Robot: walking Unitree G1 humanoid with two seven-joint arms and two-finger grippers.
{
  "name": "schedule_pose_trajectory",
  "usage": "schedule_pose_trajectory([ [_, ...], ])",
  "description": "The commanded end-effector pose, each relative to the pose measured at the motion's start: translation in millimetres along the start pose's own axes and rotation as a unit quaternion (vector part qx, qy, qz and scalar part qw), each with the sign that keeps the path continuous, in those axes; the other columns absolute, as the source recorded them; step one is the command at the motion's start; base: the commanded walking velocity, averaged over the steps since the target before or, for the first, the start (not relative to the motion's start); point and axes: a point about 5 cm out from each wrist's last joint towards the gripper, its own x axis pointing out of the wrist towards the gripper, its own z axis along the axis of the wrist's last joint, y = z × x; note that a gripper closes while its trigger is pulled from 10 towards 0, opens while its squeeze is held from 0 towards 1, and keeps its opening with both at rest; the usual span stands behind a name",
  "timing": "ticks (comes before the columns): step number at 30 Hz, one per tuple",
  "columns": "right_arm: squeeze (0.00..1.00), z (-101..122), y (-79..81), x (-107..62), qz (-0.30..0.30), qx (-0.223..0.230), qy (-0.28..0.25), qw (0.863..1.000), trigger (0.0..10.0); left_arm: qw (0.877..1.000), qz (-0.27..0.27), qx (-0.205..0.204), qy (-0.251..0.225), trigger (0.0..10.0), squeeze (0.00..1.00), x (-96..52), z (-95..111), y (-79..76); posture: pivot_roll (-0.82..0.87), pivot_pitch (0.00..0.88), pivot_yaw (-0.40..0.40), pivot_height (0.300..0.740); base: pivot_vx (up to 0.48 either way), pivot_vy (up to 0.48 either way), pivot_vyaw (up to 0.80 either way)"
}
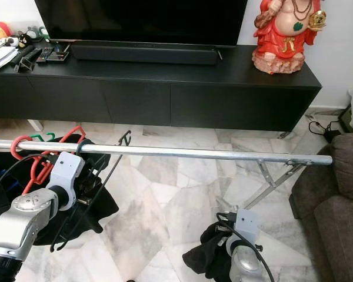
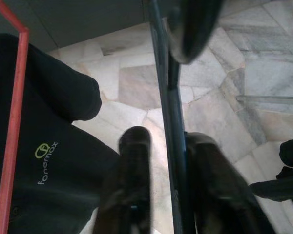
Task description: Hang hanger
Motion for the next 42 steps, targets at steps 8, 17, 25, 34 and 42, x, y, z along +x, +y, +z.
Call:
schedule_pose_trajectory([
  [8,0.00,-5.0,-0.6,-1.5,-0.001,-0.002,0.008,1.000,10.0,1.000,0.010,0.004,0.004,0.0,0.00,-3.1,-5.7,-6.4,0.01,0.188,-0.001,0.740,0.000,0.000,0.00],
  [17,0.00,-6.1,-0.6,-1.9,-0.001,-0.002,0.009,1.000,10.0,0.999,0.039,-0.016,-0.034,0.0,0.00,-6.3,2.9,-5.0,0.01,0.183,0.001,0.740,0.000,0.000,0.00],
  [25,0.00,-5.9,-0.7,-2.0,-0.002,-0.001,0.008,1.000,10.0,0.992,0.080,-0.013,-0.099,0.0,0.00,-25.9,16.8,-3.0,0.01,0.188,0.003,0.740,0.000,0.000,0.00],
  [34,0.00,-9.7,1.8,-3.0,0.003,-0.003,0.016,1.000,10.0,0.993,0.105,0.032,-0.040,0.0,0.00,-54.2,-44.8,-9.6,0.04,0.196,-0.002,0.740,0.000,0.000,0.00],
  [42,0.00,-2.9,1.5,-0.4,0.001,0.002,0.007,1.000,10.0,0.994,0.095,0.045,0.014,10.0,0.00,-54.4,-89.3,-16.1,0.04,0.194,0.005,0.740,0.000,0.000,0.00],
])
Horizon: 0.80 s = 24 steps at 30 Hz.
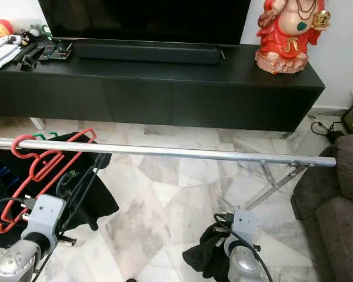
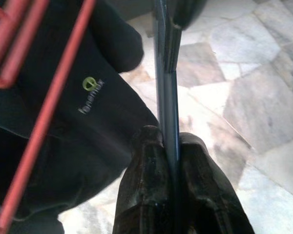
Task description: Hang hanger
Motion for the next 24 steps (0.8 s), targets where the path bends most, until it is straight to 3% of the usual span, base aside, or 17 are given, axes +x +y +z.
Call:
schedule_pose_trajectory([
  [1,0.00,-1.0,-0.9,-0.1,-0.004,0.004,0.002,1.000,10.0,1.000,-0.001,-0.003,0.024,10.0,0.00,0.2,-19.2,-3.2,0.04,0.194,0.005,0.740,0.000,0.000,0.00],
  [9,0.00,-0.7,-1.5,-0.3,-0.005,0.003,0.000,1.000,10.0,0.984,0.017,-0.079,0.156,10.0,0.00,4.4,-93.2,-12.6,0.02,0.187,0.007,0.740,0.000,0.000,0.00],
  [14,0.00,-3.7,-6.6,-1.5,-0.010,0.001,0.004,1.000,10.0,0.964,0.036,-0.081,0.249,10.0,0.00,-9.4,-137.9,-13.6,0.02,0.175,0.003,0.740,0.000,0.000,0.00],
  [17,0.00,-4.3,-7.6,-1.9,-0.010,0.000,0.005,1.000,10.0,0.946,0.060,-0.096,0.304,10.0,0.00,-23.9,-163.2,-14.2,0.02,0.168,0.000,0.740,0.000,0.000,0.00],
  [20,0.00,-4.6,-7.3,-1.9,-0.008,-0.002,0.007,1.000,10.0,0.935,0.080,-0.116,0.326,10.0,0.00,-32.0,-174.0,-15.6,0.01,0.169,-0.002,0.740,0.000,0.448,0.00],
  [24,0.00,-2.9,-6.4,-1.0,0.006,-0.004,0.007,1.000,10.0,0.933,0.083,-0.124,0.329,10.0,0.00,-31.9,-175.8,-19.5,0.02,0.175,-0.007,0.740,0.000,0.480,0.00],
])
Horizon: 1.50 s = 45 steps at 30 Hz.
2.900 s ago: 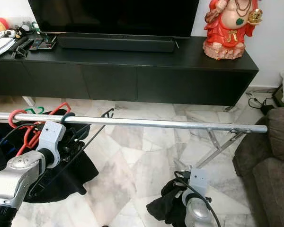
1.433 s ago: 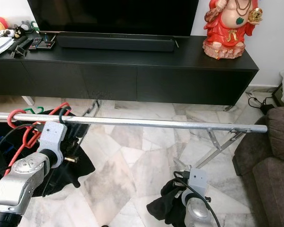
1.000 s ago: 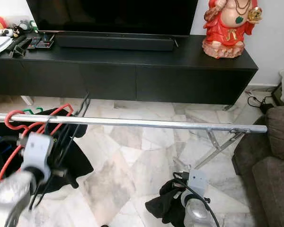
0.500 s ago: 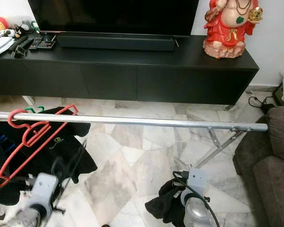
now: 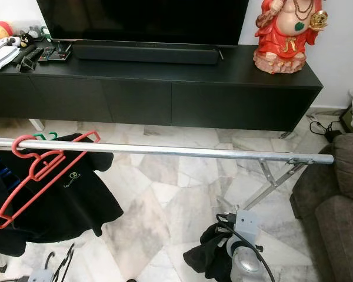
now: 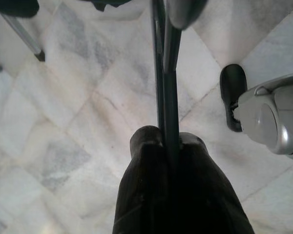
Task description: Hang hanger
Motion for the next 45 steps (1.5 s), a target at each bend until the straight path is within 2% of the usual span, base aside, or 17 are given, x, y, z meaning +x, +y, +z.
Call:
schedule_pose_trajectory([
  [1,0.00,-3.3,1.4,-0.8,0.008,0.001,0.007,1.000,10.0,1.000,0.004,-0.011,0.005,10.0,0.00,-0.2,-5.9,0.5,0.02,0.175,-0.007,0.740,0.000,0.480,0.00],
  [11,0.00,-4.3,2.7,-1.4,0.011,0.000,0.007,1.000,10.0,1.000,0.000,-0.018,0.005,10.0,0.00,2.0,-8.9,-7.7,0.02,0.189,-0.009,0.740,0.000,0.480,0.19],
  [22,0.00,-0.7,2.9,-0.1,0.013,0.005,0.004,1.000,10.0,0.999,0.004,-0.021,0.028,10.0,0.00,-0.9,-24.8,-1.1,0.03,0.190,-0.011,0.740,0.000,0.468,0.00],
  [45,0.00,7.2,-0.7,2.2,-0.002,0.021,-0.012,1.000,10.0,0.999,-0.002,-0.014,0.043,10.0,0.00,-3.8,-36.0,-2.2,0.03,0.180,-0.006,0.740,0.000,0.000,0.00],
])
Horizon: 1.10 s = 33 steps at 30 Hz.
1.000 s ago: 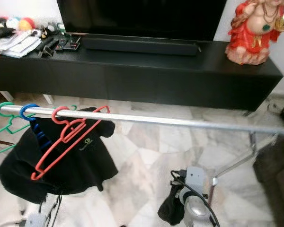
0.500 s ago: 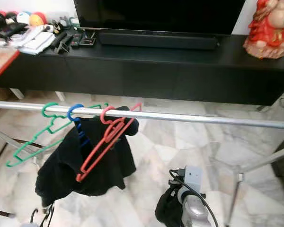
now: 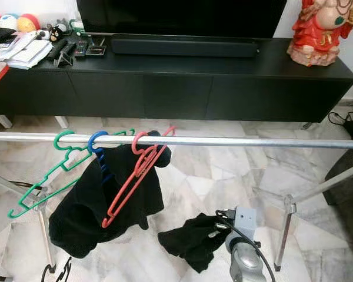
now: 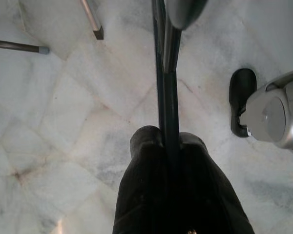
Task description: Hang hanger
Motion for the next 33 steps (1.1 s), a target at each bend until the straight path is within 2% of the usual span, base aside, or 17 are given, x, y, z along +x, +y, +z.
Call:
schedule_pose_trajectory([
  [1,0.00,0.6,-5.6,-0.3,-0.010,0.004,-0.003,1.000,10.0,1.000,-0.004,-0.001,0.017,10.0,0.00,-2.7,-12.3,-1.2,0.02,0.178,-0.007,0.740,0.000,0.000,0.00],
  [11,0.00,9.3,-10.3,1.5,-0.025,0.005,-0.022,0.999,10.0,1.000,-0.009,-0.005,0.013,10.0,0.00,-2.6,-11.4,-2.6,0.02,0.178,-0.006,0.740,-0.024,0.000,0.00],
  [16,0.00,19.6,-11.8,3.1,-0.034,0.019,-0.047,0.998,10.0,1.000,-0.009,-0.005,0.008,10.0,0.00,-2.6,-10.5,-2.3,0.02,0.181,-0.001,0.740,-0.243,0.000,0.00],
  [33,0.00,19.8,-12.8,3.3,-0.035,0.019,-0.048,0.998,10.0,1.000,-0.013,-0.009,-0.006,10.0,0.00,-1.6,-5.4,-6.9,0.02,0.187,-0.006,0.740,-0.261,0.000,0.00],
])
